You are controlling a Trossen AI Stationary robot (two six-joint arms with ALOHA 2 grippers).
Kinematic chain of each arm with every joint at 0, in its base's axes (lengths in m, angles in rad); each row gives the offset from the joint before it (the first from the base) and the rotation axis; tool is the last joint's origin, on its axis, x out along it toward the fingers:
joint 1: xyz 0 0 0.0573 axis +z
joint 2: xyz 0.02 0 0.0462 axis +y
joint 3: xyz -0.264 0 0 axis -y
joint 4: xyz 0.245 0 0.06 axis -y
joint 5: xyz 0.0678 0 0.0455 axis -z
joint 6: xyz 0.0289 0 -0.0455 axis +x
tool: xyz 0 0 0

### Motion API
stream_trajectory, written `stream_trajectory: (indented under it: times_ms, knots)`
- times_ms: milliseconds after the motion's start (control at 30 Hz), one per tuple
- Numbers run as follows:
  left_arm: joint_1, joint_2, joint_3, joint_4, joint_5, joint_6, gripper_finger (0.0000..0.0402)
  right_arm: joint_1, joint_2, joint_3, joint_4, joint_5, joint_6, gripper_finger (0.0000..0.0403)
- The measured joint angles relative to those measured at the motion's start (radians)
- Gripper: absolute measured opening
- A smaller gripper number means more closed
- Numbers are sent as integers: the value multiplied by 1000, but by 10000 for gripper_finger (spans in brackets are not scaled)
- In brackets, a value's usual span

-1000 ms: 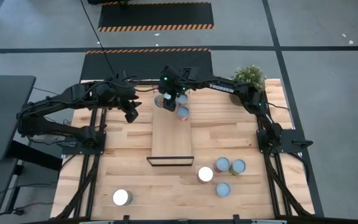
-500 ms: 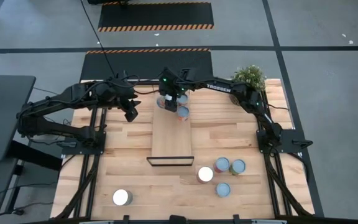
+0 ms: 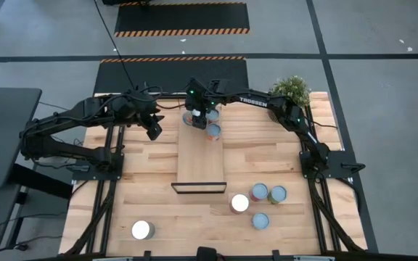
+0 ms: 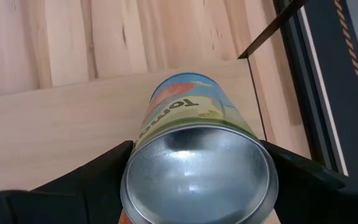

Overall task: Pick and place cans onto a shelf
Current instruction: Put the blue can on the shelf

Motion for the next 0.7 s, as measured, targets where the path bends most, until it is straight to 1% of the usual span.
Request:
stream_trajectory:
  times_ms: [133,400,633,700]
  knots:
    - [0,0,0,-1,0,-14,142,-2,0,0,-10,0,4,334]
    - [0,0,0,-1,-5,-17,142,-8,0,0,1,1,-7,371]
    - [0,0,0,-2,-6,-19,142,-8,0,0,1,29,-19,375]
    - [0,0,0,-2,-6,-18,142,-9,0,0,1,54,-19,375]
